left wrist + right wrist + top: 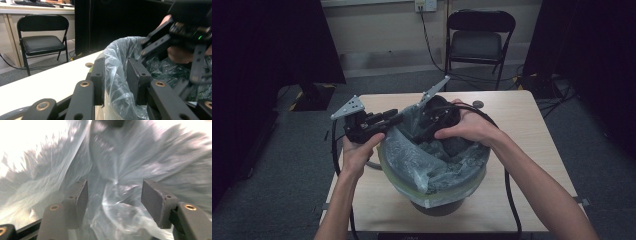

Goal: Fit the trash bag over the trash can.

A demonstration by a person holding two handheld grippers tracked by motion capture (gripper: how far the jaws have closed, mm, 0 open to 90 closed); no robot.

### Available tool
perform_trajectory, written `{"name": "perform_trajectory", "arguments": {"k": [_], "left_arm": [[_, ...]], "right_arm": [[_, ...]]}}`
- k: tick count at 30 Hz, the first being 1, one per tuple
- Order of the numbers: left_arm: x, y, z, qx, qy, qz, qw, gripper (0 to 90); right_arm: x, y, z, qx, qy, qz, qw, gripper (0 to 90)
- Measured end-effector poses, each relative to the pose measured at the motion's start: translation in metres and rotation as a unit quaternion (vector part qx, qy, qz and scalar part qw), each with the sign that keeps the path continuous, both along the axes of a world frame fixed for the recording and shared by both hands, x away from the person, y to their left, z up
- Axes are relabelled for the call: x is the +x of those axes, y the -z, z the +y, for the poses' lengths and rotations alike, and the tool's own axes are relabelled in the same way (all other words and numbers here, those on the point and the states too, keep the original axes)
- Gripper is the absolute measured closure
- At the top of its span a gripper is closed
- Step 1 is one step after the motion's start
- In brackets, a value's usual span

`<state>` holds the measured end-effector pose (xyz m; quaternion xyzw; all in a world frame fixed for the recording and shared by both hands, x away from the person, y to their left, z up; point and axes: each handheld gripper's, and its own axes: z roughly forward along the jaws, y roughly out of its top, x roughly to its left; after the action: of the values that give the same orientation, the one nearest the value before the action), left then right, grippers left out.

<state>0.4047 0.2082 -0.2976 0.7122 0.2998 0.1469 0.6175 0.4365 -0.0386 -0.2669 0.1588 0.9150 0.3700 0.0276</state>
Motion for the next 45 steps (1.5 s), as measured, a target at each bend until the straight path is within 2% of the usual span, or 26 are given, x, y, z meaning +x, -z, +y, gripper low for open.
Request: {"name": "perform_trajectory", "arguments": {"k": [2,3,5,6,8,9,11,12,14,18,20,23,24,29,33,36,39,45], "left_arm": [[0.000,0.000,0.000,-0.001,-0.006,0.002,1.0000,65.1],[0.001,0.000,0.001,0.001,-0.009,0.001,1.0000,62.7],[0.000,0.000,0.002,-0.005,-0.014,0.004,0.9999,58.1],[0.000,-0.001,0.002,-0.007,-0.018,0.003,0.9998,55.6],[0.000,-0.001,0.003,-0.012,-0.023,0.004,0.9997,51.8],[0.000,-0.001,0.004,-0.013,-0.025,0.002,0.9996,50.9],[-0.001,-0.001,0.005,-0.015,-0.028,0.001,0.9995,49.0],[-0.001,-0.001,0.007,-0.016,-0.030,0.001,0.9994,47.9],[0.000,0.000,0.008,-0.021,-0.033,0.003,0.9992,46.6],[0.001,0.001,0.008,-0.028,-0.035,0.009,0.9990,45.5],[0.002,0.001,0.007,-0.026,-0.036,0.008,0.9990,44.3],[0.002,0.000,0.006,-0.022,-0.034,0.006,0.9992,41.1],[0.002,0.000,0.006,-0.021,-0.036,0.006,0.9991,40.2],[0.004,0.000,0.010,-0.025,-0.043,0.007,0.9988,37.4],[0.005,0.001,0.011,-0.024,-0.044,0.009,0.9987,36.3],[0.008,0.004,0.011,-0.025,-0.041,0.015,0.9987,35.6],[0.010,0.005,0.012,-0.033,-0.041,0.021,0.9984,33.9],[0.005,0.002,0.015,-0.031,-0.042,0.012,0.9986,34.0]], "right_arm": [[-0.006,-0.006,-0.001,0.019,-0.010,0.001,0.9998,41.8],[-0.011,-0.009,-0.001,0.033,-0.017,-0.006,0.9993,41.0],[-0.023,-0.013,0.002,0.061,-0.031,-0.006,0.9976,36.9],[-0.027,-0.012,0.005,0.067,-0.039,-0.007,0.9970,34.1],[-0.036,-0.004,0.014,0.051,-0.055,-0.005,0.9972,30.7],[-0.039,0.003,0.019,0.037,-0.064,-0.002,0.9973,29.8],[-0.043,0.012,0.026,-0.008,-0.079,-0.005,0.9968,26.4],[-0.043,0.014,0.027,-0.016,-0.081,-0.004,0.9966,26.6],[-0.041,0.015,0.027,-0.017,-0.085,0.009,0.9962,25.1],[-0.040,0.017,0.027,-0.017,-0.099,0.017,0.9948,24.1],[-0.039,0.016,0.027,-0.013,-0.090,0.031,0.9954,24.2],[-0.035,0.012,0.023,-0.005,-0.077,0.030,0.9966,24.4],[-0.033,0.009,0.020,0.006,-0.075,0.032,0.9966,24.7],[-0.022,-0.009,0.007,0.045,-0.056,0.015,0.9973,25.3],[-0.006,-0.016,-0.003,0.057,-0.037,0.000,0.9977,26.0],[0.007,-0.020,-0.011,0.086,-0.021,0.020,0.9959,27.1],[0.016,-0.025,-0.015,0.087,-0.006,0.014,0.9961,26.7],[0.035,-0.038,-0.031,0.082,0.034,0.013,0.9960,25.8]]}}
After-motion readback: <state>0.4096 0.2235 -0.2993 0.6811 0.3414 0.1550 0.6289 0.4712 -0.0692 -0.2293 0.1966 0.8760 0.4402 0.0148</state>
